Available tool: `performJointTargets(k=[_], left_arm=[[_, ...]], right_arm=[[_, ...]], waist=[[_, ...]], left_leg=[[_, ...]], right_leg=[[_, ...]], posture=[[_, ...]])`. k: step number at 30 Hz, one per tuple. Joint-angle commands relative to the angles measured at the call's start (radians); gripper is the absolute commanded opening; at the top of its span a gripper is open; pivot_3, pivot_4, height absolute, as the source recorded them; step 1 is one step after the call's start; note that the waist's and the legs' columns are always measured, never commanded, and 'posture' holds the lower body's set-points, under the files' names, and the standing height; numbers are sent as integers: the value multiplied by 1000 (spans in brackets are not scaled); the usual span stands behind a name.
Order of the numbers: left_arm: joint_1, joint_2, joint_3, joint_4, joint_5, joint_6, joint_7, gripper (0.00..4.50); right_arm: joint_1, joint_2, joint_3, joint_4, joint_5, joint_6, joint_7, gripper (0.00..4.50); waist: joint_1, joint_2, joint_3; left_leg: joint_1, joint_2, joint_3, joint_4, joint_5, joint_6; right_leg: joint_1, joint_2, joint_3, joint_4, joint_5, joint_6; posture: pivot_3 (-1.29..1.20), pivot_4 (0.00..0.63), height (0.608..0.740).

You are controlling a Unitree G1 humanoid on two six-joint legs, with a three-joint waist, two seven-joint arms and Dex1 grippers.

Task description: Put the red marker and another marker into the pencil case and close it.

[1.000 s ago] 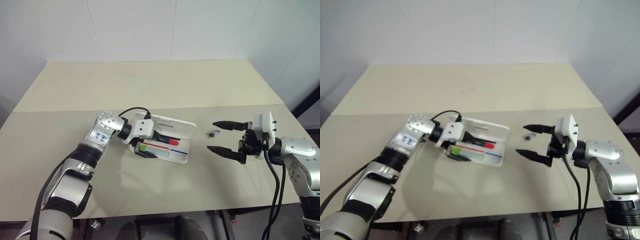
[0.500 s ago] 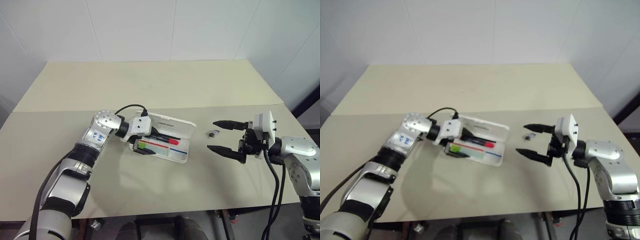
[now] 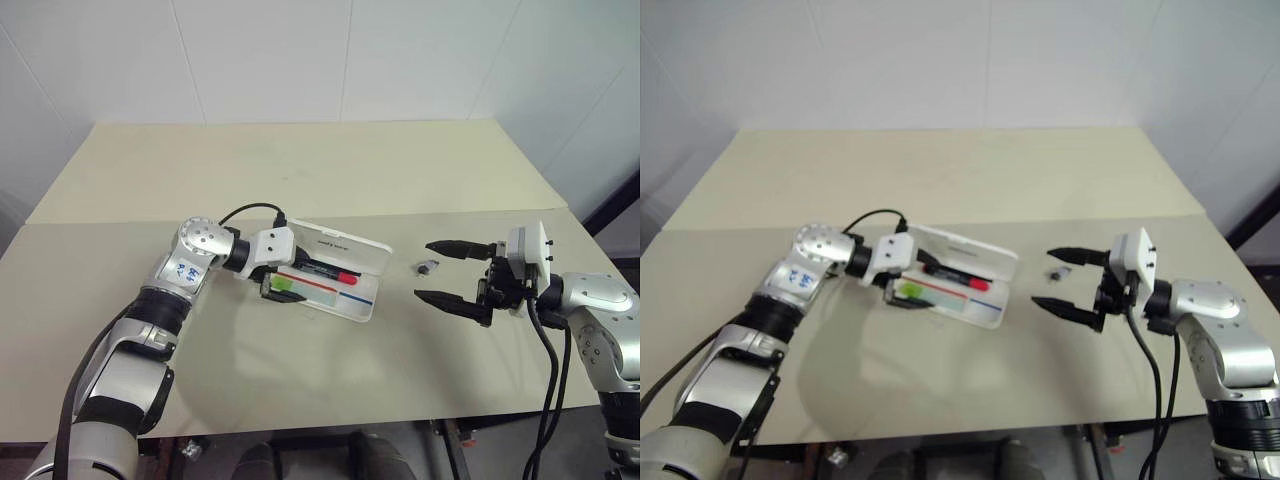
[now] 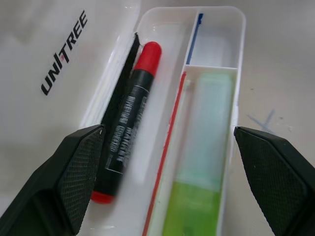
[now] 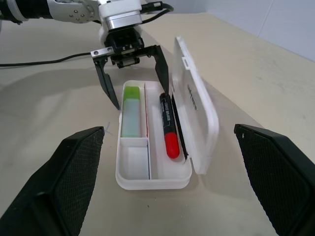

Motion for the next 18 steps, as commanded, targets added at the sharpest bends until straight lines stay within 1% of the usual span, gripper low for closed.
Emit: performJointTargets(k=[1, 7, 10, 15, 18], left_arm=[[37, 25, 28, -132, -55, 57, -43, 4456], [111, 79, 56, -304, -119, 172, -78, 4456], [129, 96, 94, -349, -136, 208, -42, 4456], [117, 107, 135, -286, -90, 161, 66, 4456], [90, 105, 134, -195, -32, 106, 156, 4456]], right_arm=[[-10, -8, -26, -19, 8, -15, -1, 4500], [-7, -6, -25, -21, 8, -15, -4, 4500], [-6, -7, -26, -20, 8, -16, -3, 4500], [-8, -8, -26, -13, 9, -18, 3, 4500], [-15, -5, -20, -4, 6, -21, 7, 4500]], waist=[[0, 0, 0], [-1, 0, 0], [-1, 0, 0], [0, 0, 0], [0, 0, 0]], left_leg=[[0, 0, 0, 0, 0, 0], [0, 0, 0, 0, 0, 0], [1, 0, 0, 0, 0, 0], [1, 0, 0, 1, 0, 0], [1, 0, 0, 1, 0, 0]], right_leg=[[0, 0, 0, 0, 0, 0], [0, 0, 0, 0, 0, 0], [0, 0, 0, 1, 0, 0], [0, 0, 0, 1, 0, 0], [0, 0, 0, 1, 0, 0]], posture=[[0, 150, 740], [0, 150, 740], [0, 150, 740], [0, 150, 740], [0, 150, 740]])
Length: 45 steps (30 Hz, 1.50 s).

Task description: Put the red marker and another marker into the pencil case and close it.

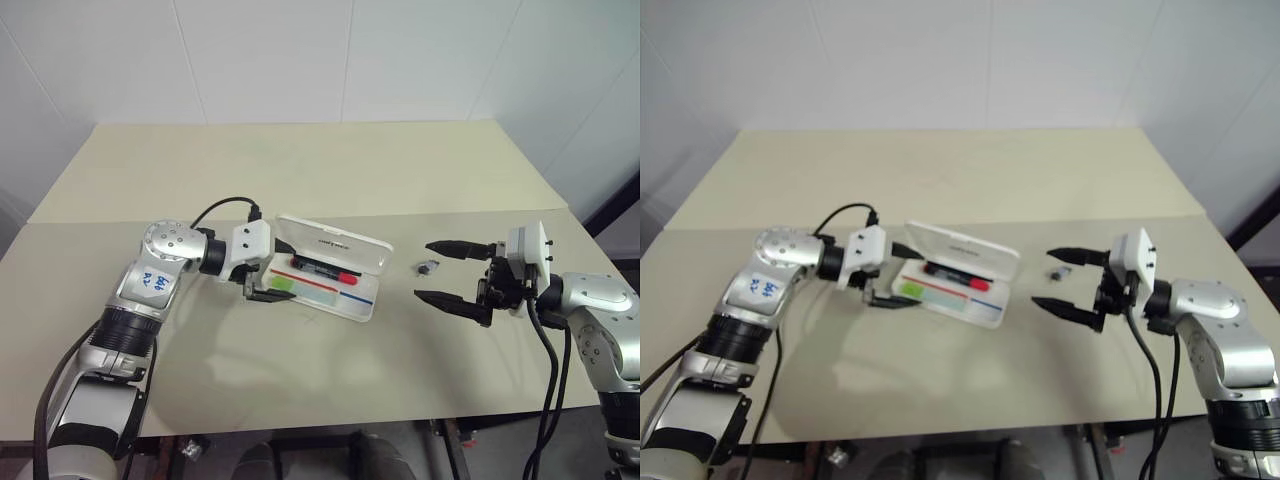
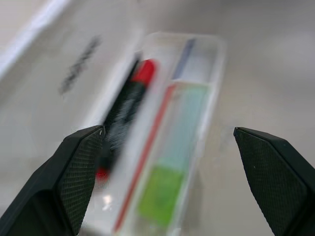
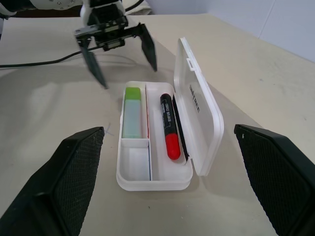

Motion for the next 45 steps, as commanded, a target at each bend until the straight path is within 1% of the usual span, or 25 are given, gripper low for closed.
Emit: performJointTargets(k=[1, 5, 9, 16, 20, 22, 25, 28, 30, 33, 35, 36, 37, 38, 42, 45], left_arm=[[-42, 5, 23, 83, 54, -58, 95, 4456], [-29, 13, 32, 100, 12, -54, 54, 4456], [-13, 42, 44, 124, -11, -107, 0, 4456], [-81, 68, 45, 278, 26, -177, 15, 4456], [-94, 137, 46, 323, 62, -165, 25, 4456], [-96, 153, 49, 335, 68, -164, 38, 4456], [-111, 175, 62, 373, 86, -167, 97, 4456], [-122, 167, 87, 401, 90, -173, 171, 4456], [-116, 142, 119, 394, 58, -162, 204, 4456], [-68, 107, 164, 332, -12, -126, 187, 4456], [-38, 97, 173, 312, -29, -117, 172, 4456], [-26, 95, 171, 309, -30, -113, 165, 4456], [-14, 95, 168, 313, -32, -113, 154, 4456], [-6, 97, 165, 317, -31, -111, 144, 4456], [4, 101, 162, 322, -21, -117, 127, 4456], [5, 101, 167, 303, -34, -105, 109, 4456]], right_arm=[[-18, -4, -19, -5, 5, -20, 5, 4500], [-26, -3, -16, -1, 6, -20, 9, 4500], [-24, -4, -17, -2, 6, -20, 13, 4500], [-14, -3, -18, -11, 7, -20, 10, 4500], [19, -19, -38, -25, 7, -18, 9, 4500], [32, -24, -44, -26, 4, -21, 9, 4500], [33, -39, -23, 18, -56, -36, -13, 4500], [11, -33, 3, 79, -116, -47, -48, 4500], [-14, -20, 23, 135, -158, -55, -80, 4500], [-51, 3, 54, 219, -223, -78, -125, 4500], [-83, 15, 72, 277, -259, -93, -147, 4500], [-101, 20, 80, 308, -276, -104, -152, 4500], [-124, 24, 90, 345, -289, -116, -149, 4500], [-147, 23, 100, 379, -301, -123, -140, 4500], [-256, 0, 157, 551, -369, -183, -69, 4500], [-375, -17, 206, 723, -427, -248, 10, 4500]], waist=[[0, 0, 0], [-1, 0, 0], [-1, 0, 0], [0, 0, 0], [-2, 0, 0], [-1, 0, 0], [0, 0, 0], [0, 0, 0], [0, 0, 0], [0, 0, 0], [0, 0, 0], [-2, 0, 0], [-4, 0, 0], [-5, 0, 0], [-5, 0, 0], [-5, 0, 0]], left_leg=[[0, 0, 0, 0, 0, 0], [0, 0, 0, 0, 0, 0], [0, 0, 0, -1, 0, 0], [0, 0, 0, 0, 0, 0], [0, 0, 0, -1, 0, 0], [0, 0, 1, -2, 0, 0], [0, 0, 1, -2, 0, 0], [0, 0, 1, -1, 0, 0], [0, 0, 1, 0, 0, 0], [0, 0, 1, 0, 0, 0], [0, 0, 2, -1, 0, 0], [0, 0, 2, -1, 0, 0], [0, 0, 2, -1, 0, 0], [0, 0, 2, -1, 0, 0], [0, 0, 2, -1, 0, 0], [-1, 0, 3, -1, 0, 0]], right_leg=[[0, 0, 0, 0, 0, 0], [0, 0, 0, 0, 0, 0], [0, 0, 0, 0, 0, 0], [0, 0, 0, 0, 0, 0], [0, 0, 0, 0, 0, 0], [-1, 0, 0, 0, 0, 0], [-1, 0, 0, 1, 0, 1], [-1, 0, 0, 1, 0, 1], [-1, 0, 0, 1, 0, 1], [-1, 0, 0, 1, 0, 1], [-1, 0, 0, 1, 0, 1], [-1, 0, 0, 2, 2, 5], [-2, 0, 0, 2, 3, 7], [-2, 0, 0, 2, 8, 15], [-3, 0, 0, 3, 8, 15], [-3, 0, 0, 2, 7, 14]], posture=[[0, 150, 740], [0, 150, 740], [0, 150, 740], [0, 150, 740], [0, 150, 740], [0, 150, 740], [0, 150, 740], [0, 150, 740], [0, 150, 740], [0, 150, 740], [0, 150, 740], [0, 150, 740], [0, 150, 740], [0, 150, 740], [0, 150, 740], [0, 150, 740]])
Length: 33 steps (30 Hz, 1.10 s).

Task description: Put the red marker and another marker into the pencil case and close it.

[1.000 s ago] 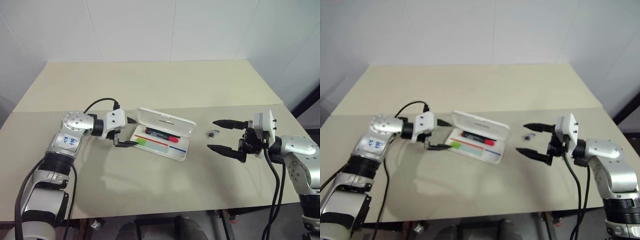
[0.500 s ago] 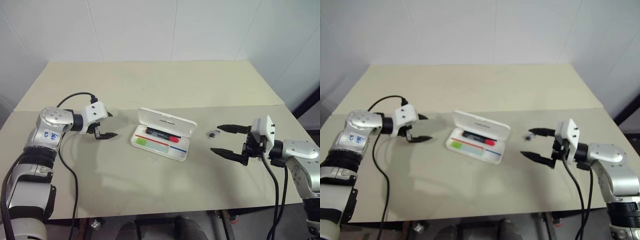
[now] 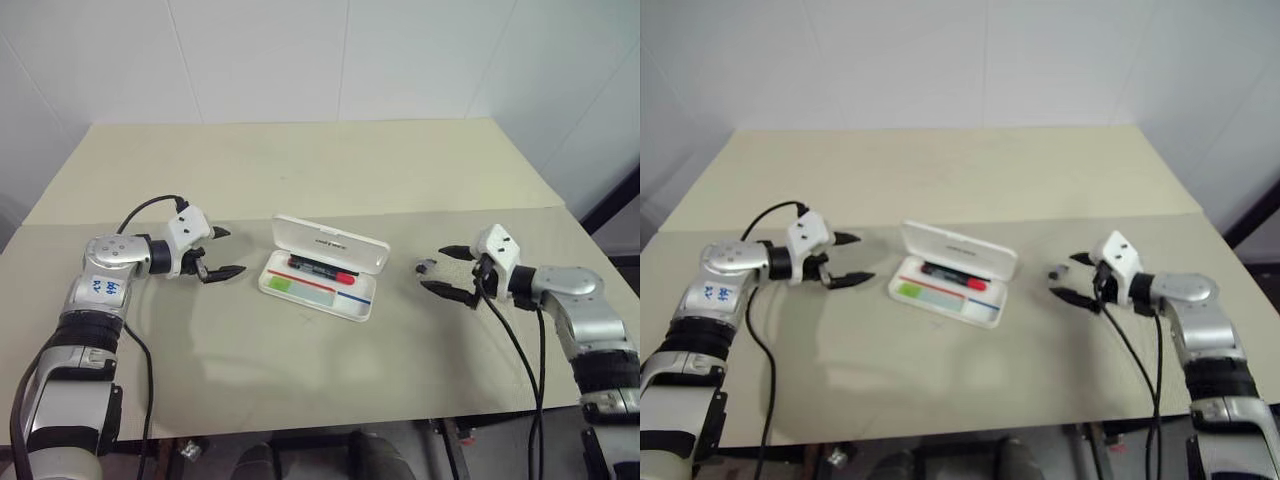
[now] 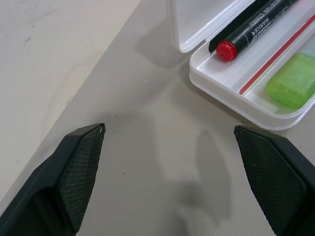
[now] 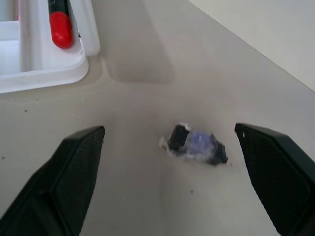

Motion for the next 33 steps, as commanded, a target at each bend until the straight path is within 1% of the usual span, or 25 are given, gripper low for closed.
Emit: performJointTargets(k=[1, 7, 11, 14, 17, 23, 28, 33], left_arm=[[-4, 16, 17, -42, -19, 5, -19, 4456], [24, 22, 28, -84, -23, 20, -21, 4456], [64, 24, 40, -148, -38, 50, -21, 4456], [96, 27, 51, -197, -52, 77, -27, 4456], [130, 35, 62, -248, -72, 111, -35, 4456], [214, 55, 90, -373, -124, 185, -50, 4456], [268, 74, 111, -447, -151, 221, -45, 4456], [303, 85, 129, -488, -163, 243, -34, 4456]], right_arm=[[-120, -38, 34, 165, -58, -93, 96, 4500], [-347, -38, 137, 485, -198, -260, 230, 4500], [-453, -22, 198, 628, -292, -347, 261, 4500], [-510, 2, 221, 698, -336, -396, 275, 4500], [-557, 38, 220, 743, -359, -415, 278, 4500], [-614, 93, 220, 792, -406, -439, 233, 4500], [-620, 113, 255, 814, -474, -467, 193, 4500], [-632, 144, 266, 829, -519, -455, 127, 4500]], waist=[[0, 0, 0], [-3, 0, 0], [-5, 0, 0], [-9, 0, 0], [-21, 0, 0], [-34, 1, 0], [-43, 1, 0], [-51, 1, 0]], left_leg=[[0, 0, 0, 0, 0, 0], [0, 0, 1, -2, 0, 0], [0, 0, 1, -3, 0, 0], [-1, 0, 4, -3, 0, 0], [-1, 0, 5, -2, 0, -1], [0, 0, 6, -1, 1, -2], [0, 0, 6, -1, 1, -2], [0, 0, 6, -1, 1, -2]], right_leg=[[0, 0, 0, 0, 0, 0], [-1, 0, 0, 0, 0, 1], [-2, 0, 1, 0, 0, 1], [-5, 0, 3, 3, 0, 1], [-7, 0, 5, 7, 0, 1], [-8, 0, 7, 11, 0, 1], [-9, 0, 7, 12, -1, 0], [-9, 0, 7, 12, -1, 0]], posture=[[0, 150, 740], [0, 150, 740], [0, 150, 740], [0, 150, 740], [0, 150, 740], [0, 150, 740], [0, 150, 740], [0, 150, 740]])
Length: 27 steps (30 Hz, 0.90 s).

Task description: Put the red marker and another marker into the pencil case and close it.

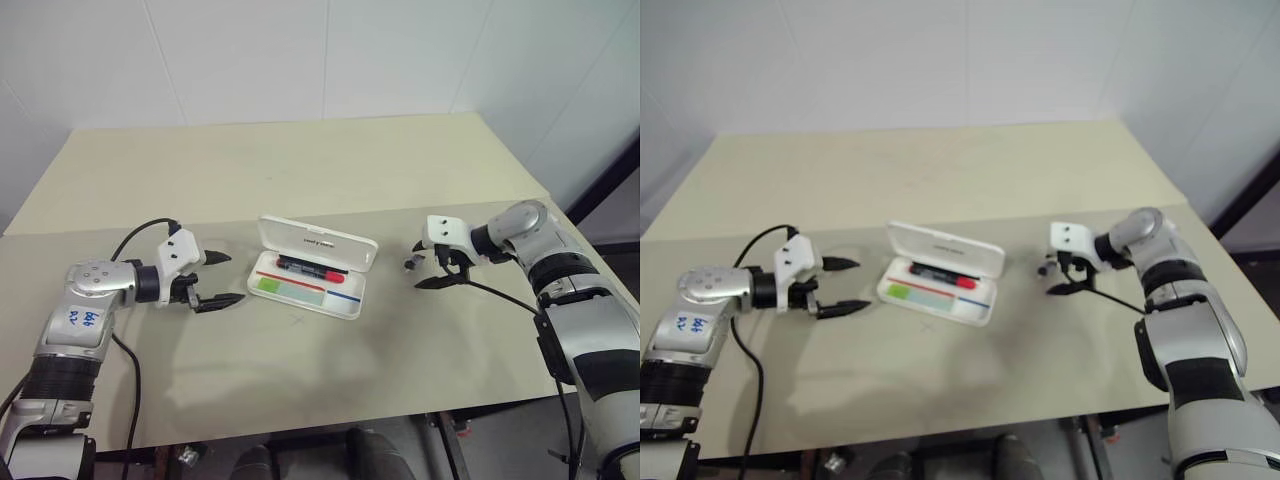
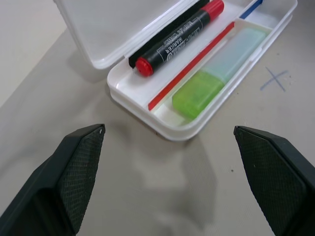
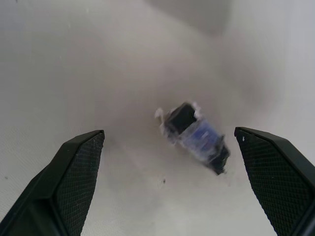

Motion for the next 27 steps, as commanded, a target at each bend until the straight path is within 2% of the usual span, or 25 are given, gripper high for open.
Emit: performJointTargets(k=[1, 9, 12, 22, 23, 27], left_arm=[[17, 16, 34, -57, -29, 11, 12, 4456], [51, 25, 47, -100, -44, 30, 34, 4456], [55, 25, 49, -110, -45, 36, 40, 4500], [58, 24, 53, -118, -46, 40, 54, 4500], [58, 23, 52, -116, -46, 39, 55, 4500], [55, 20, 51, -108, -46, 31, 56, 4500]], right_arm=[[-28, 7, 14, 0, -39, -3, -55, 4500], [-42, 28, -5, 16, -50, 58, -73, 4500], [-45, 40, -32, 17, -30, 84, -62, 3950], [-43, 62, -75, 14, -15, 123, -49, 557], [-44, 62, -76, 14, -13, 123, -43, 331], [-43, 54, -80, 8, -4, 103, -10, 326]], waist=[[-4, 0, 0], [-6, 0, 0], [-7, 0, 0], [-8, 0, 0], [-8, 0, 0], [-8, 0, 0]], left_leg=[[0, 0, 0, 0, 0, 0], [2, 0, 0, 2, 1, 0], [2, 0, 0, 2, 1, 0], [2, 0, 1, 0, 1, 0], [2, 0, 1, 0, 1, 0], [2, 0, 1, 0, 1, 0]], right_leg=[[0, 0, 0, 0, 0, 0], [0, 0, 1, 3, 0, -1], [0, 0, 1, 4, 0, -1], [-1, 0, 1, 3, 0, -1], [0, 0, 1, 3, 0, -1], [-1, 0, 1, 3, 0, -1]], posture=[[0, 150, 740], [0, 150, 740], [0, 150, 740], [0, 150, 740], [0, 150, 740], [0, 150, 740]])
